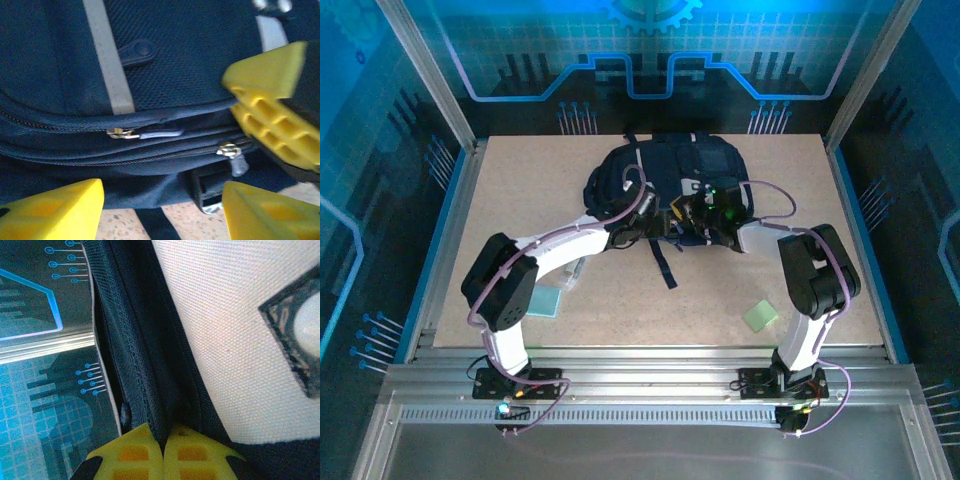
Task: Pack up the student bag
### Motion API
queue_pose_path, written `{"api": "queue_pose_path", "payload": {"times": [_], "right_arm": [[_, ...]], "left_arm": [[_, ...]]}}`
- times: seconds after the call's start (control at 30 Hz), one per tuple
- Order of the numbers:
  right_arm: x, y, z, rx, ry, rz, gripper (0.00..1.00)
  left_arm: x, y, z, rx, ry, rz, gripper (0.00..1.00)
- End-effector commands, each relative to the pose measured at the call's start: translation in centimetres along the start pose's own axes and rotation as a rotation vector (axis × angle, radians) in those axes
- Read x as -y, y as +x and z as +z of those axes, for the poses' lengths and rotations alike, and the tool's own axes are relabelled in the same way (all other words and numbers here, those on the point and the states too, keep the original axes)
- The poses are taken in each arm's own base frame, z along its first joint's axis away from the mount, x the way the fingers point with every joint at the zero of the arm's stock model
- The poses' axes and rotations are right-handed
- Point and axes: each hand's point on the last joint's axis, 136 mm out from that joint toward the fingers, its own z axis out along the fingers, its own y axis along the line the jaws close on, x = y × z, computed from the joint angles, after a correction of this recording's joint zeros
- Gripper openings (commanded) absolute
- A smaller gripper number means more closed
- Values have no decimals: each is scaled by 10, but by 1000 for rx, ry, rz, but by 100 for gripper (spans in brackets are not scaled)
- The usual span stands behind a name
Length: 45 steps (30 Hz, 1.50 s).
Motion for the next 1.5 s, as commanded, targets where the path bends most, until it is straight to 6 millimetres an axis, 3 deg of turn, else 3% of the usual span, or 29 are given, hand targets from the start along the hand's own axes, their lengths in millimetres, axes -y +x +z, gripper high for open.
{"api": "queue_pose_path", "payload": {"times": [0.0, 0.13, 0.27, 0.4, 0.6, 0.87, 1.0, 1.17, 1.33, 1.47], "right_arm": [[-55, 8, 1, -44, -165, -61, 0], [-58, 17, 1, -68, -181, -63, 0], [-51, 26, 6, -83, -162, -62, 0], [-40, 28, 11, -106, -145, -45, 0], [-26, 34, 16, -114, -118, -40, 0], [-40, 40, 12, -132, -158, -52, 0], [-45, 30, 5, -101, -170, -58, 0], [-55, 14, -5, -57, -194, -71, 0], [-59, -10, -14, 9, -193, -89, 0], [-67, -14, -18, 16, -197, -113, 0]], "left_arm": [[-4, -13, 5, 47, -67, 29, 67], [-20, -23, 17, 110, -163, 14, 69], [-2, -39, 27, 173, -65, -100, 67], [6, -50, 19, 222, -8, -174, 67], [-8, -70, -5, 339, 61, -272, 67], [-35, -57, 38, 290, -134, -134, 65], [-56, -49, 44, 225, -252, -22, 64], [-97, -44, 36, 117, -336, 9, 61], [-114, -49, 13, 73, -362, 87, 52], [-128, -63, -11, 101, -433, 132, 53]]}}
